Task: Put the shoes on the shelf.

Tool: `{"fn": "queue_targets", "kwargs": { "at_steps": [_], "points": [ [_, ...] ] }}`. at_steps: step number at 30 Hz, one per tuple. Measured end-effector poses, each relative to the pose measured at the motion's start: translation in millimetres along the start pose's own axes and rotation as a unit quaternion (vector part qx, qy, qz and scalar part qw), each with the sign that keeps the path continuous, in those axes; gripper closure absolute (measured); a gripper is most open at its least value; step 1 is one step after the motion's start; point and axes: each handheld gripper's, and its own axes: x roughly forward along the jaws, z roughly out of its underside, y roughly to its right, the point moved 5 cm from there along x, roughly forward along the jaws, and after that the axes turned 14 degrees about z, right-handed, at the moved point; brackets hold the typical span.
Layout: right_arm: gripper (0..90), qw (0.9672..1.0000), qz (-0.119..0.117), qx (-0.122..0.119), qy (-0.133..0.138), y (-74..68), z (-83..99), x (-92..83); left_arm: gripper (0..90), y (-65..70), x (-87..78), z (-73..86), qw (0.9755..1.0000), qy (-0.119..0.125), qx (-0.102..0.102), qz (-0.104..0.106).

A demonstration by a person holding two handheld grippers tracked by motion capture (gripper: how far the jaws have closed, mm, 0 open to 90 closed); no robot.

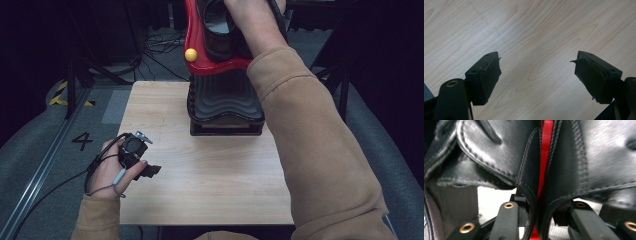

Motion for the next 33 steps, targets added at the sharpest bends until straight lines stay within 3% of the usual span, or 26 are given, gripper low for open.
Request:
{"fn": "queue_targets", "kwargs": {
  "at_steps": [5,16,17,20,24,33],
  "points": [
    [59.9,0.9997,-0.018,-0.011,0.010,3.0,1.6,-4.1,21.1,0.7,2.1,-1.0,1.0000,-0.001,0.001,0.000],
    [55.3,0.9976,-0.053,-0.023,0.037,17.5,5.3,-29.9,21.1,4.0,1.6,-4.0,1.0000,-0.004,0.008,-0.004],
    [54.1,0.9964,-0.060,-0.029,0.052,23.3,6.0,-38.2,21.1,4.7,2.0,-4.2,1.0000,-0.005,0.007,-0.002],
    [53.4,0.9950,-0.072,-0.034,0.060,30.1,8.0,-46.7,21.0,4.9,2.1,-4.3,0.9999,-0.006,0.008,-0.002],
    [50.9,0.9920,-0.078,-0.060,0.080,47.1,14.1,-59.4,21.1,4.6,1.9,-4.0,0.9999,-0.006,0.007,-0.004],
    [47.9,0.9867,-0.102,-0.085,0.094,89.0,42.2,-74.0,21.1,3.6,1.1,-4.3,1.0000,-0.005,0.004,-0.007]
  ]
}}
